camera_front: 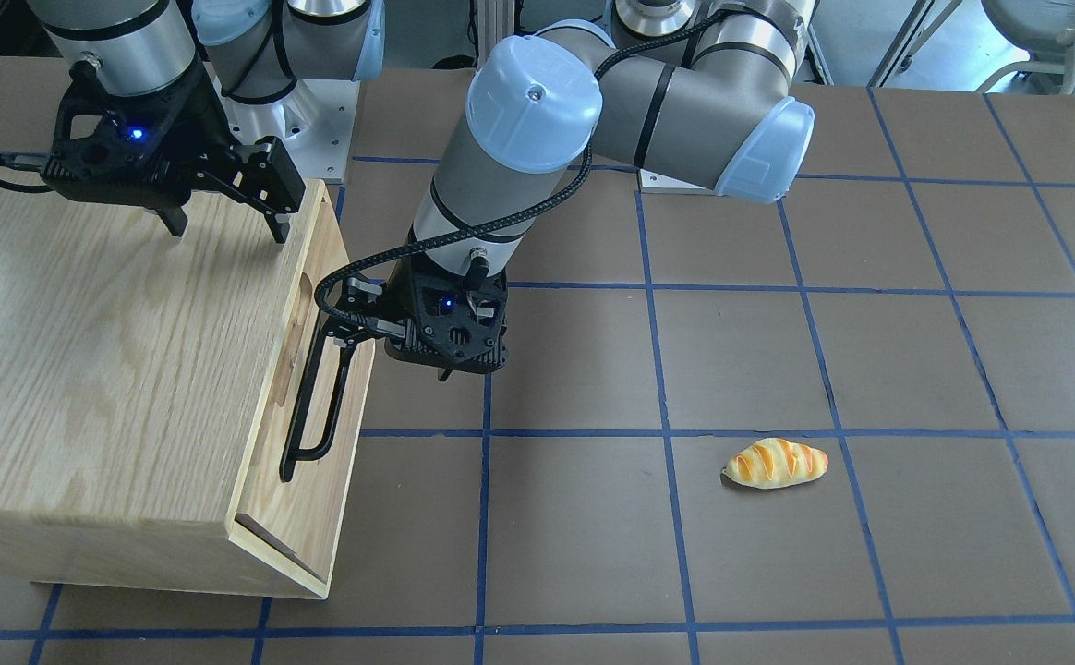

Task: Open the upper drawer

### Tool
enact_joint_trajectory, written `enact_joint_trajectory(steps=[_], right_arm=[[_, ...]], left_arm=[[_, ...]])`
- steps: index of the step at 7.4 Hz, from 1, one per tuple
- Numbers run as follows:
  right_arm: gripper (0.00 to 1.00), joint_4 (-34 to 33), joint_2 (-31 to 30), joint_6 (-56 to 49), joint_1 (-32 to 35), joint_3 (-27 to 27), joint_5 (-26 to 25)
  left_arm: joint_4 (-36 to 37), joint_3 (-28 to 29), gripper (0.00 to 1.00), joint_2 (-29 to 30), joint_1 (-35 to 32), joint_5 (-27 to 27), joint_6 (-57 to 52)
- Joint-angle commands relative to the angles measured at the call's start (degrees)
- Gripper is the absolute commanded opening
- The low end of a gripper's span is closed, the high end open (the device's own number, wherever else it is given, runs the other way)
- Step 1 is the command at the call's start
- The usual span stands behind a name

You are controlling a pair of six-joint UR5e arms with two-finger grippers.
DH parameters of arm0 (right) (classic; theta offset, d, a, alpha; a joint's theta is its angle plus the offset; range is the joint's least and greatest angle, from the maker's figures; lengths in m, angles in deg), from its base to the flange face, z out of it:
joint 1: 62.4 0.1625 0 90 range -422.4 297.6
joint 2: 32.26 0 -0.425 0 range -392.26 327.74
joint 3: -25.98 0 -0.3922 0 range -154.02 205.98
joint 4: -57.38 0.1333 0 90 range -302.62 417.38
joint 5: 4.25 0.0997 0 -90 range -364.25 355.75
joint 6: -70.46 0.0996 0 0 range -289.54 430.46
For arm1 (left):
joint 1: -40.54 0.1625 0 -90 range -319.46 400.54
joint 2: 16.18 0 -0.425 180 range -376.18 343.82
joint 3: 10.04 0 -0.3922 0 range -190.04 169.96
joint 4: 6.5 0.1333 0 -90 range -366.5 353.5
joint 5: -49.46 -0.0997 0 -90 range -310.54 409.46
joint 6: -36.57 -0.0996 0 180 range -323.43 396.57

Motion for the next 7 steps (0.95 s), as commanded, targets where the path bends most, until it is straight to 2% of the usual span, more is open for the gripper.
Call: enact_joint_trajectory(steps=[1, 7], right_arm=[[1.00, 0.0, 0.0, 0.0, 0.0, 0.0, 0.0], [1.00, 0.0, 0.0, 0.0, 0.0, 0.0, 0.1]], left_arm=[[0.0, 0.0, 1.00, 0.8, -0.6, 0.0, 0.3], [0.0, 0.0, 1.00, 1.2, -1.4, -0.1, 1.2]])
